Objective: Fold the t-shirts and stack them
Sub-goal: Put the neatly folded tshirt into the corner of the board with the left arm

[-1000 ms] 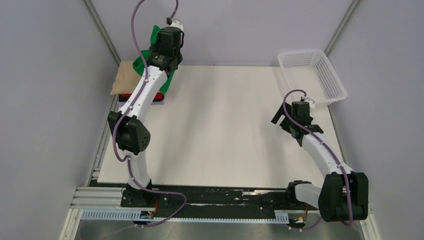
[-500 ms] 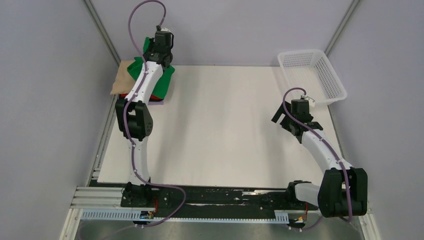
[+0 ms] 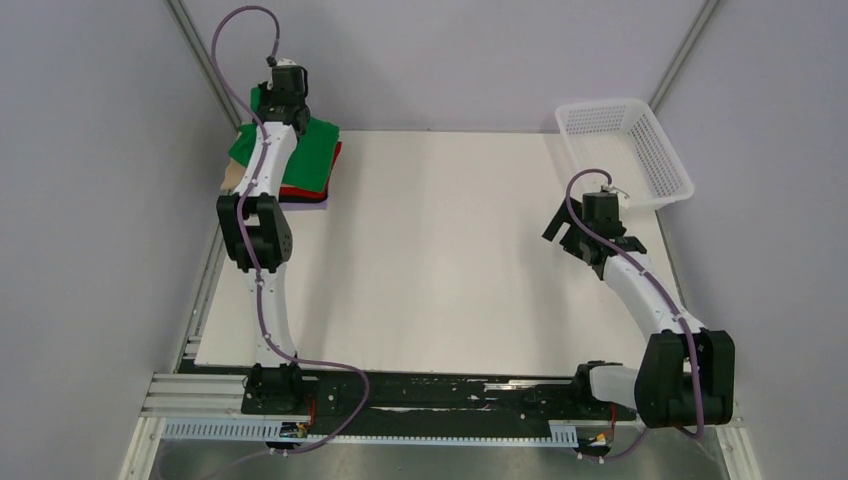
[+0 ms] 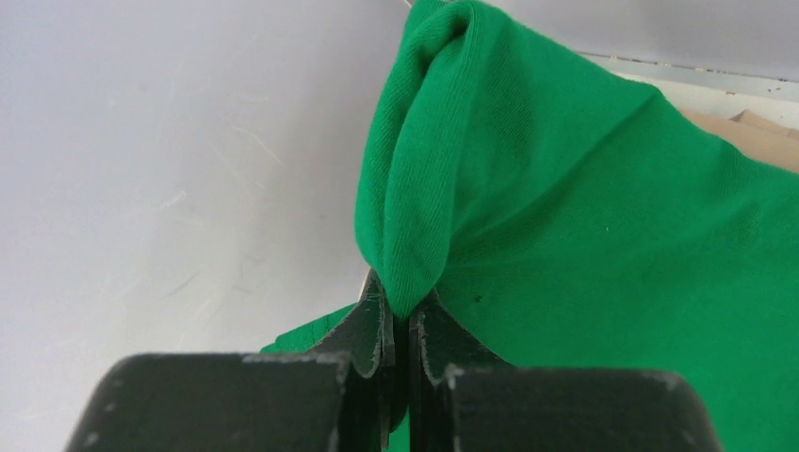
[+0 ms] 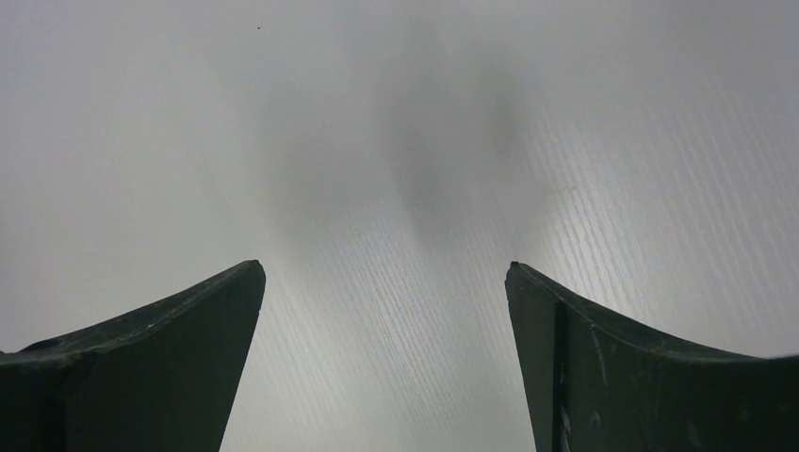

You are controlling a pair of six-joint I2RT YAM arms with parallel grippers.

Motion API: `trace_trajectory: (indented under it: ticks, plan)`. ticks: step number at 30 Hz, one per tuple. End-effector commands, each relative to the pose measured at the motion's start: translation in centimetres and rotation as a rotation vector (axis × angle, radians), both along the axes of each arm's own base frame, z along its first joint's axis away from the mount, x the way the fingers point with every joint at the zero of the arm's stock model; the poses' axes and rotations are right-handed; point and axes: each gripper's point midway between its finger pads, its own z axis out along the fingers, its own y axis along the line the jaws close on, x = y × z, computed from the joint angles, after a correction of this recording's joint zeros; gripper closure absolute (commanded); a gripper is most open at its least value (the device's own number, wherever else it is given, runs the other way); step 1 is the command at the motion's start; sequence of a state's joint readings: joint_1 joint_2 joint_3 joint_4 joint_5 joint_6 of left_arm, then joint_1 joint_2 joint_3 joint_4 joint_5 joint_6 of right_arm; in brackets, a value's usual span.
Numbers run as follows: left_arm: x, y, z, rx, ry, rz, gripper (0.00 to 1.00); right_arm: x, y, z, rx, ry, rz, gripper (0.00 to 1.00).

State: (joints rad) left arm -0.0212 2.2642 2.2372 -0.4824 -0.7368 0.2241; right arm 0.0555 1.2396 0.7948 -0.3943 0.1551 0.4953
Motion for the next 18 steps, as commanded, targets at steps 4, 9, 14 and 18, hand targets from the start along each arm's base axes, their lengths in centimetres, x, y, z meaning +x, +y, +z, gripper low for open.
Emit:
trace_trajectory:
  ticks: [4, 9, 14, 18]
  plan:
    - [0.8, 3.7, -1.9, -0.108, -0.087, 0.082, 1.0, 1.3, 0.3, 1.5, 0.009, -0.027, 0.019, 0.0]
    - [0.5, 5.3, -3.4, -0.14, -0.096, 0.147, 1.0, 1.4, 0.6, 1.5, 0.026, -0.023, 0.021, 0.0]
    - [0.0, 7.2, -4.2, -0.189, -0.127, 0.23, 1.0, 1.6, 0.6, 1.7, 0.03, -0.024, 0.019, 0.0]
    - [-0.6, 8.2, -4.4, -0.199, -0.147, 0.29, 1.0, 1.8, 0.6, 1.6, 0.03, -0.019, 0.018, 0.0]
